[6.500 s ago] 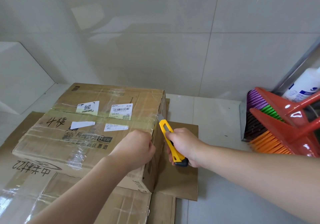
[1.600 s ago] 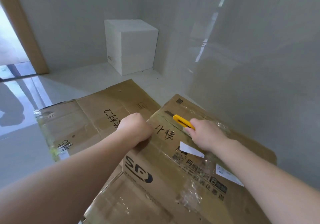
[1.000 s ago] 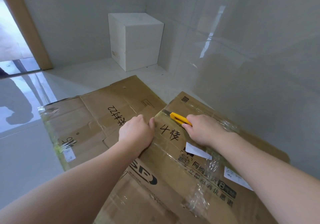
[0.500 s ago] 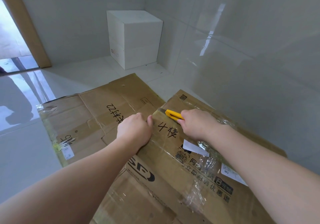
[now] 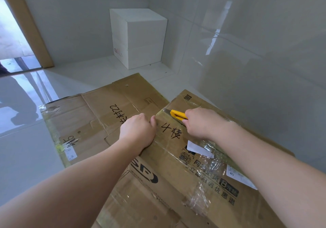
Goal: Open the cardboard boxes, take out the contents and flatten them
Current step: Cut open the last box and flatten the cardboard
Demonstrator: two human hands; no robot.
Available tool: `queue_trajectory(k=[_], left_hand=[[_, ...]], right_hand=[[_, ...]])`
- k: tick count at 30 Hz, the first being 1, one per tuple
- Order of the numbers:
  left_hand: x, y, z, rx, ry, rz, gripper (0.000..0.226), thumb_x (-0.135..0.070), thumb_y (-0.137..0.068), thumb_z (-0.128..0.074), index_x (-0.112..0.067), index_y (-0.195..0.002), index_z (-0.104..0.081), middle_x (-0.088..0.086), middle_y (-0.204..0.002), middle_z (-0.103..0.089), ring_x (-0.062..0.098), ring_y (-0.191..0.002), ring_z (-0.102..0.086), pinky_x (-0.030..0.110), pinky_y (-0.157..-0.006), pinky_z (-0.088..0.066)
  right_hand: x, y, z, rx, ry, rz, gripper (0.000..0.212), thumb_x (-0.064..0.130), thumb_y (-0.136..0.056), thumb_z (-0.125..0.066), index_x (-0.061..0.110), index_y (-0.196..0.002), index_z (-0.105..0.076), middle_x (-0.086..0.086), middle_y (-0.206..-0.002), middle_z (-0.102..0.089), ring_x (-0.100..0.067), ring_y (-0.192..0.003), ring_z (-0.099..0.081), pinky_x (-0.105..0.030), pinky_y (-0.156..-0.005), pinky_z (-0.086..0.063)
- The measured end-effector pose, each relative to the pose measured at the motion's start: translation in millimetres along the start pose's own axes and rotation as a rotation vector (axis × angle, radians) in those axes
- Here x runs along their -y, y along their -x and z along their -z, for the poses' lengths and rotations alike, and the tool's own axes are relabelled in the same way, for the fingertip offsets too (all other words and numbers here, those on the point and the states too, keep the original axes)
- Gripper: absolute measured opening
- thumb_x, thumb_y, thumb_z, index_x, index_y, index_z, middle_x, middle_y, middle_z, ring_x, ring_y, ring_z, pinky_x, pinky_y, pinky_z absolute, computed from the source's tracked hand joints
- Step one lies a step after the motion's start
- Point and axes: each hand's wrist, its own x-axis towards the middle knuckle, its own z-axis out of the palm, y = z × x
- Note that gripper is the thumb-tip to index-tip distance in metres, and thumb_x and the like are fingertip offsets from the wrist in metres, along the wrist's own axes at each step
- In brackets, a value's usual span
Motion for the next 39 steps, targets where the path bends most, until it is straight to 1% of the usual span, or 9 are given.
queue_trajectory(k=[4,9,13,22,24,28,34,37,39], left_hand=[[0,0,0,0.003,-0.010,0.002,0.048,-0.048,-0.097,-0.027,-0.014,-0.070,-0.048,0.001,-0.069,-0.053,0.015,-0.059,-0.049,0.028,-0.050,-0.035],[0,1,0,0.000,-0.008,0.002,0.049,-0.047,-0.098,-0.027,-0.013,-0.069,-0.048,0.002,-0.068,-0.054,0.016,-0.057,-0.048,0.028,-0.048,-0.031],[1,0,-1,-0.008,-0.009,-0.001,0.049,-0.048,-0.097,-0.027,-0.014,-0.068,-0.047,0.001,-0.067,-0.053,0.016,-0.057,-0.049,0.028,-0.049,-0.033],[1,0,-2,-0.018,-0.024,-0.006,0.051,-0.048,-0.097,-0.026,-0.013,-0.068,-0.048,0.002,-0.067,-0.055,0.017,-0.058,-0.051,0.028,-0.050,-0.035],[1,0,-2,-0.013,-0.023,-0.006,0.051,-0.049,-0.096,-0.026,-0.013,-0.068,-0.048,0.002,-0.068,-0.055,0.019,-0.060,-0.052,0.028,-0.052,-0.039],[2,0,-2,0.002,-0.019,-0.002,0.052,-0.050,-0.096,-0.026,-0.013,-0.072,-0.052,0.003,-0.069,-0.056,0.020,-0.062,-0.054,0.030,-0.056,-0.044],[1,1,1,0.006,-0.006,-0.007,0.053,-0.048,-0.097,-0.026,-0.011,-0.071,-0.053,0.004,-0.068,-0.057,0.021,-0.061,-0.055,0.030,-0.056,-0.047],[0,1,1,0.005,-0.016,-0.007,0.053,-0.047,-0.097,-0.027,-0.010,-0.070,-0.054,0.004,-0.067,-0.057,0.021,-0.060,-0.055,0.029,-0.055,-0.046],[-1,2,2,0.001,-0.032,-0.007,0.053,-0.047,-0.097,-0.027,-0.010,-0.070,-0.054,0.004,-0.067,-0.057,0.020,-0.060,-0.053,0.028,-0.052,-0.042]], right_hand=[[2,0,10,0.024,0.030,0.007,0.021,0.031,-0.101,-0.037,0.016,-0.088,-0.046,-0.001,-0.074,-0.047,-0.015,-0.061,-0.045,-0.029,-0.049,-0.033],[-2,8,1,0.033,0.043,0.003,0.021,0.031,-0.101,-0.036,0.017,-0.088,-0.044,0.000,-0.073,-0.047,-0.015,-0.059,-0.045,-0.029,-0.048,-0.032],[-7,11,-2,0.033,0.040,-0.003,0.022,0.033,-0.101,-0.035,0.019,-0.086,-0.042,0.000,-0.074,-0.047,-0.015,-0.061,-0.046,-0.030,-0.048,-0.031],[-18,28,-2,0.057,0.056,-0.003,0.020,0.035,-0.101,-0.036,0.020,-0.090,-0.044,0.001,-0.075,-0.048,-0.013,-0.061,-0.046,-0.028,-0.049,-0.033],[-20,31,-2,0.061,0.064,-0.005,0.020,0.035,-0.101,-0.037,0.020,-0.089,-0.044,0.001,-0.075,-0.049,-0.013,-0.061,-0.046,-0.028,-0.049,-0.033],[-25,39,-3,0.069,0.074,-0.016,0.020,0.035,-0.101,-0.037,0.020,-0.090,-0.044,0.002,-0.074,-0.047,-0.012,-0.060,-0.044,-0.028,-0.049,-0.031],[-35,49,-7,0.077,0.101,-0.028,0.021,0.036,-0.100,-0.038,0.020,-0.088,-0.043,0.002,-0.071,-0.043,-0.011,-0.059,-0.040,-0.028,-0.048,-0.027],[-39,54,-9,0.086,0.102,-0.030,0.022,0.036,-0.100,-0.037,0.019,-0.088,-0.044,0.002,-0.072,-0.045,-0.012,-0.060,-0.041,-0.029,-0.049,-0.028],[-41,56,-11,0.090,0.103,-0.032,0.021,0.036,-0.100,-0.036,0.019,-0.089,-0.044,0.002,-0.073,-0.046,-0.012,-0.060,-0.042,-0.029,-0.049,-0.030]])
